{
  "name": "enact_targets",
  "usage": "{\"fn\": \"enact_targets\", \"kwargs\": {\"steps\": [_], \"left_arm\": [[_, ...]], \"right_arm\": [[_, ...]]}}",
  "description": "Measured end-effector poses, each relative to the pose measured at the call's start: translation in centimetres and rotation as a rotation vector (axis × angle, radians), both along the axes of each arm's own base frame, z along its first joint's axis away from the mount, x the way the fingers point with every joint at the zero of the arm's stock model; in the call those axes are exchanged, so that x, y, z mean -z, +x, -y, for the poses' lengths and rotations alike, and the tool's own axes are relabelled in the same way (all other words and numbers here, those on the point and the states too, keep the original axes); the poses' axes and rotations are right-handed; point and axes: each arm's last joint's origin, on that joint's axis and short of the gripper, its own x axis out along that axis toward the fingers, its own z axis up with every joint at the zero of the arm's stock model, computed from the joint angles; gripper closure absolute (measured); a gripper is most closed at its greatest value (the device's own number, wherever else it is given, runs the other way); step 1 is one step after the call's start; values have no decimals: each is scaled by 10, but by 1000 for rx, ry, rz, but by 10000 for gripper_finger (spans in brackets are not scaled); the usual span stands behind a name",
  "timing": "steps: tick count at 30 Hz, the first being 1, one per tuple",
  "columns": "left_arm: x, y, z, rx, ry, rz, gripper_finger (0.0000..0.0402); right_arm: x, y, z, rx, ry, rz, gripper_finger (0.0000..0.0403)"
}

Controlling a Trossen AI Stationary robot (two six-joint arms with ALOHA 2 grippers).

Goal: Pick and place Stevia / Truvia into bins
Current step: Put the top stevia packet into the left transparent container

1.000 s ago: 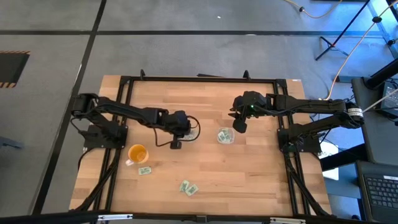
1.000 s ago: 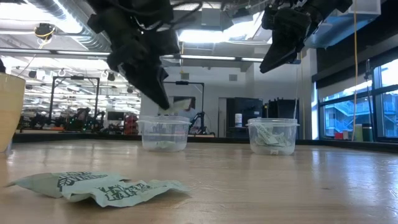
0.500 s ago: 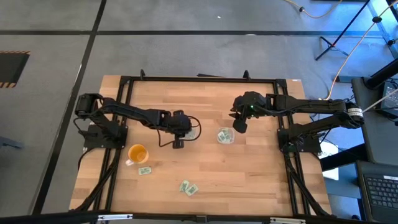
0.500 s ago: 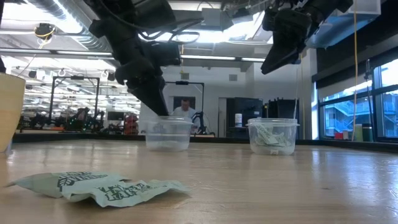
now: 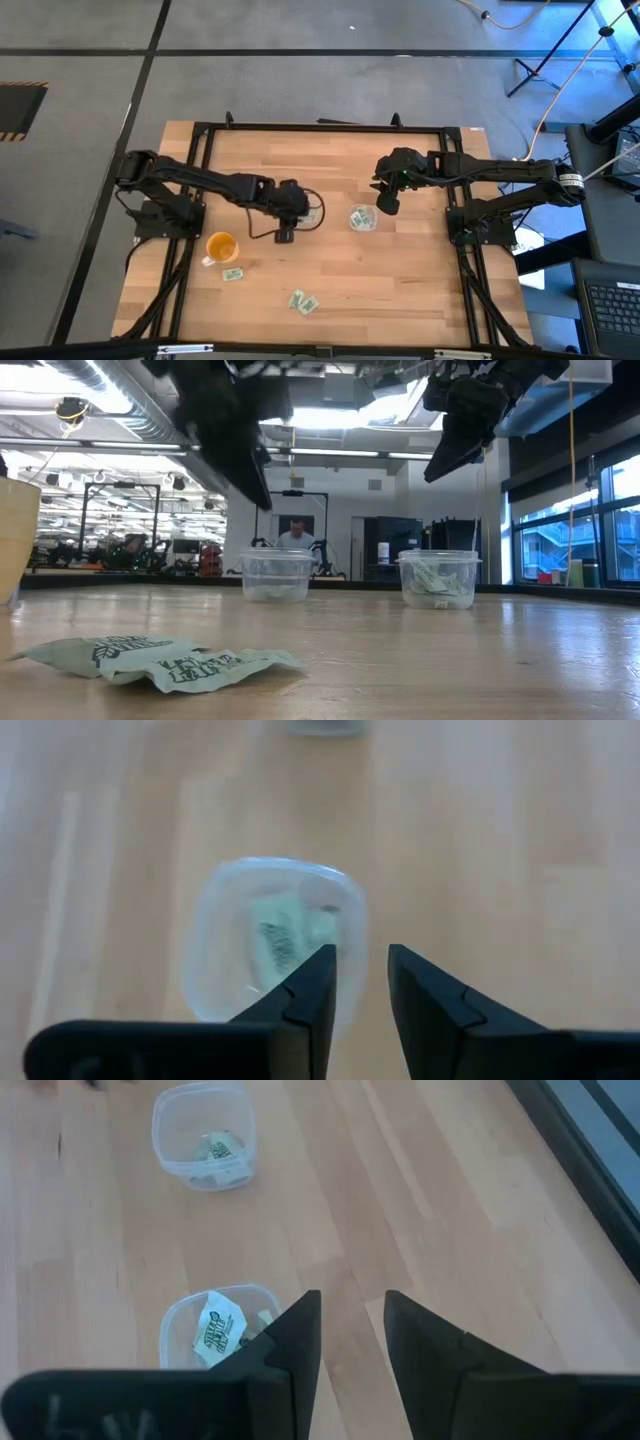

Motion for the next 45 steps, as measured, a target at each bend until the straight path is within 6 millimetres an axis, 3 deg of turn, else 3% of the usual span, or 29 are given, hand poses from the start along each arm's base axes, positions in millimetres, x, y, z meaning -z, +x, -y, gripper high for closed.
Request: {"fn": "enact_targets", "kwargs": {"steps": [7,14,20,28,45], "left_arm": [[-20,-18,49,142,-78,-21,293],[-14,-35,97,217,-107,-104,283],[-9,-51,124,321,-78,-164,285],[1,-76,142,363,-13,-333,285],[58,-75,158,539,95,-644,286]], "right_arm": [[0,0,0,0,0,-1,287],[0,0,0,-2,-2,-1,287],[0,0,0,20,17,8,287],[0,0,0,40,34,14,287],[-4,4,1,36,24,65,287]]}}
